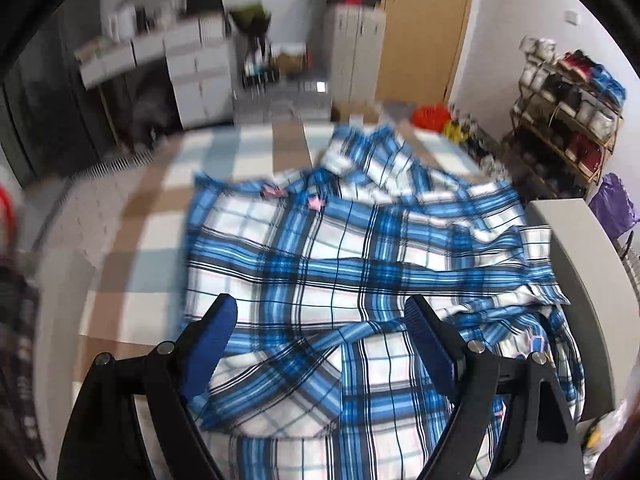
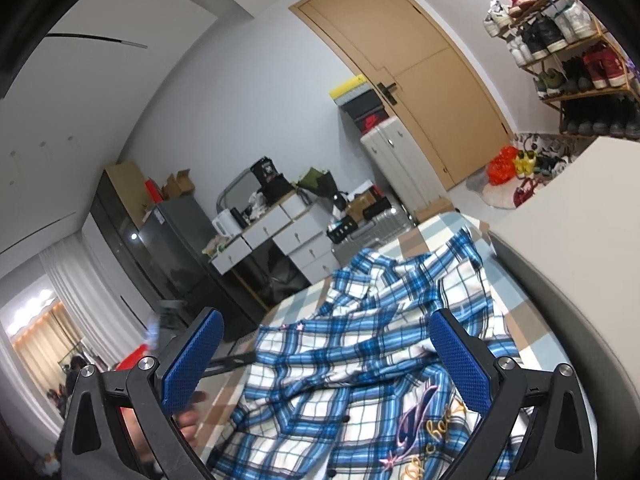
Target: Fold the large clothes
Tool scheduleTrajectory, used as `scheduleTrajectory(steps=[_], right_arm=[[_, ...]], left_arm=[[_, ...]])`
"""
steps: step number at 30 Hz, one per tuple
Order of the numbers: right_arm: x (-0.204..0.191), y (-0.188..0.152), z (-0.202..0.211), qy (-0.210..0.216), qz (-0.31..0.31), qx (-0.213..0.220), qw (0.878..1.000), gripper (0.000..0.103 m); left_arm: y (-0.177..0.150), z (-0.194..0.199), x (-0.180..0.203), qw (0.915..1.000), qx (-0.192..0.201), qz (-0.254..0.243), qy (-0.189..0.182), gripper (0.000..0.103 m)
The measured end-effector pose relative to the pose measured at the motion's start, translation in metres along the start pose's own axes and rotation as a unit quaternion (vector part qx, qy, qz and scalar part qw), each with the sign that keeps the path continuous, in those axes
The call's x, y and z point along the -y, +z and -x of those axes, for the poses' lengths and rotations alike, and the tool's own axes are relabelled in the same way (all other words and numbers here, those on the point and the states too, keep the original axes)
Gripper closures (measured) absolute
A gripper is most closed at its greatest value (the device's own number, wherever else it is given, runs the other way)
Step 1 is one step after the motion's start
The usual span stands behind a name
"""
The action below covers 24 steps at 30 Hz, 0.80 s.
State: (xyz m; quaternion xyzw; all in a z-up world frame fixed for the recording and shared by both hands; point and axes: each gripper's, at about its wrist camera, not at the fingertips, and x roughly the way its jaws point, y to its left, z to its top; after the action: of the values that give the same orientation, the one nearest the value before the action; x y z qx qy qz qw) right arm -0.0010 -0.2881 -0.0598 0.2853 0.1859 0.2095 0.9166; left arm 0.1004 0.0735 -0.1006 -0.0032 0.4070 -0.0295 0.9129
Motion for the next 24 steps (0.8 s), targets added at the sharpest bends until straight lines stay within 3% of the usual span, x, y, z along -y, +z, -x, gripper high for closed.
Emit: scheduleTrajectory(steps=[4, 8, 9, 12, 15, 18, 21, 24], right_arm=[[0.0, -0.008, -0.009, -0.015, 0.003, -0.02, 1.0, 0.0], [-0.006, -0.019, -0.026, -0.055, 0.019, -0.061, 0.996, 0.0], [-0.01, -0.02, -0.032, -0.065, 0.026, -0.073, 0.995, 0.0], [-0.024, -0.015, -0.05, -0.089, 0.037, -0.11, 0.989, 0.0], [-0.039, -0.001, -0.071, -0.075, 0.04, -0.143, 0.986, 0.0], [-0.061, 0.027, -0.107, -0.079, 0.075, -0.185, 0.977, 0.0], [-0.073, 0.061, -0.168, -0.096, 0.095, -0.229, 0.964, 0.0], [-0.064, 0.085, -0.244, -0.146, 0.087, -0.279, 0.945, 0.0]], left_arm=[[-0.017, 0.029, -0.007, 0.9969, 0.069, 0.001, 0.038, 0.02], [-0.024, 0.039, -0.026, 0.9929, 0.109, 0.028, 0.037, 0.001], [-0.023, 0.037, -0.034, 0.9926, 0.114, 0.029, 0.028, 0.001], [-0.013, 0.039, -0.052, 0.9937, 0.105, 0.022, 0.035, 0.001], [-0.011, 0.033, -0.077, 0.9931, 0.102, 0.055, 0.019, 0.001], [-0.012, 0.032, -0.097, 0.9948, 0.074, 0.07, 0.002, 0.001], [-0.012, 0.028, -0.103, 0.9963, 0.042, 0.074, 0.015, 0.001], [-0.015, 0.02, -0.107, 0.9968, 0.016, 0.072, 0.031, 0.001]])
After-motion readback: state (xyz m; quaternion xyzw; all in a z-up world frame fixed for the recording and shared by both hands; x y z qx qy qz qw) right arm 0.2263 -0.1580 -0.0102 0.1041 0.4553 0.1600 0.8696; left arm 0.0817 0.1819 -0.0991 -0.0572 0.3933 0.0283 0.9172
